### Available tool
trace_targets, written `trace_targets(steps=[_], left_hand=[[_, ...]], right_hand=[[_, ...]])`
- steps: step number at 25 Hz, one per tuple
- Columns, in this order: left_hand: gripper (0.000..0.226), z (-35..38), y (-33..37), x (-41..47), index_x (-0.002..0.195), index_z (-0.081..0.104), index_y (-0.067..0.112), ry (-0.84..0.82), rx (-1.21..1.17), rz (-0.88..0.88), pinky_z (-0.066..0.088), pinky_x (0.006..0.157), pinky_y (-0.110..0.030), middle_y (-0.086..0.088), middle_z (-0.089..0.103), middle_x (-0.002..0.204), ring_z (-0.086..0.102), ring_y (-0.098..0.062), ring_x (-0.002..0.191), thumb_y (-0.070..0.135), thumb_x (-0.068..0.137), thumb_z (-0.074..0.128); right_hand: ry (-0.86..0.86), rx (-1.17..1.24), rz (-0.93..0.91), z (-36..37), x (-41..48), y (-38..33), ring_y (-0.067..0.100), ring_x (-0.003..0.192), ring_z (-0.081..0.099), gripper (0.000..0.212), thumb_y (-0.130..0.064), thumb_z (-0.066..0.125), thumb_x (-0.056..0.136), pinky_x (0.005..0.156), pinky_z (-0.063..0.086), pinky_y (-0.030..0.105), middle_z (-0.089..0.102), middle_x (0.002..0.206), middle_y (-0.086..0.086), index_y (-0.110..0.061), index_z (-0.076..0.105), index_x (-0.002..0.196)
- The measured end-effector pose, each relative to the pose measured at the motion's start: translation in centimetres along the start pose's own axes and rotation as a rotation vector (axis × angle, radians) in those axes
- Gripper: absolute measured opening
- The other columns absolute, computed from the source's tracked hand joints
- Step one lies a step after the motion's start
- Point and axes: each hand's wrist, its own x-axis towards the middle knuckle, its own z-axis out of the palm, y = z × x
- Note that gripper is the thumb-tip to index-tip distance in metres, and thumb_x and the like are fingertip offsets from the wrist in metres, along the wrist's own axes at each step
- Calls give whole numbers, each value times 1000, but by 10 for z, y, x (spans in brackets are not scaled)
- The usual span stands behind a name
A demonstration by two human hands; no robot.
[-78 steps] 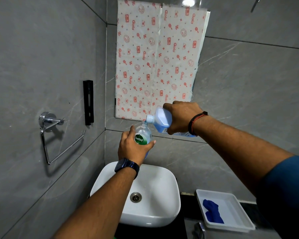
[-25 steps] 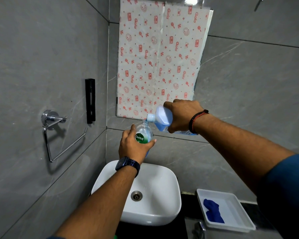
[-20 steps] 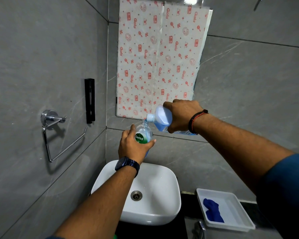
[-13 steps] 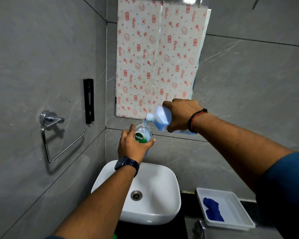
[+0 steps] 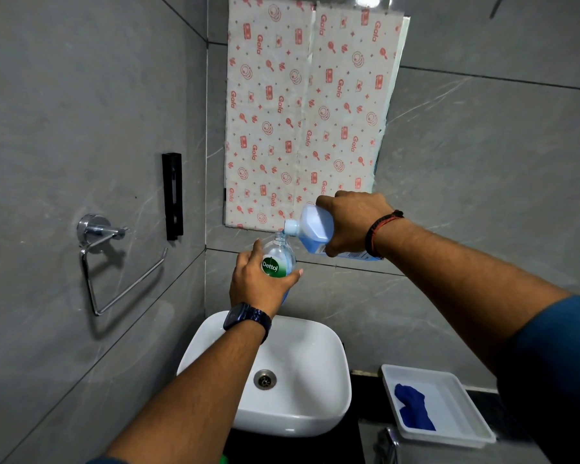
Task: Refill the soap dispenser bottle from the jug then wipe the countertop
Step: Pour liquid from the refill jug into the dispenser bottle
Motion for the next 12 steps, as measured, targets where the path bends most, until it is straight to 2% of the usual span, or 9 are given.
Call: trace_targets(steps=[12], left_hand=[[104, 1, 0, 3, 134, 41, 22, 7, -11, -7, 48, 74, -31, -4, 52, 116, 56, -24, 100, 63, 46, 78]], right_hand=[[5, -7, -3, 0, 4, 0, 18, 79, 47, 75, -53, 78, 55, 63, 43, 32, 59, 97, -1, -29, 46, 118]])
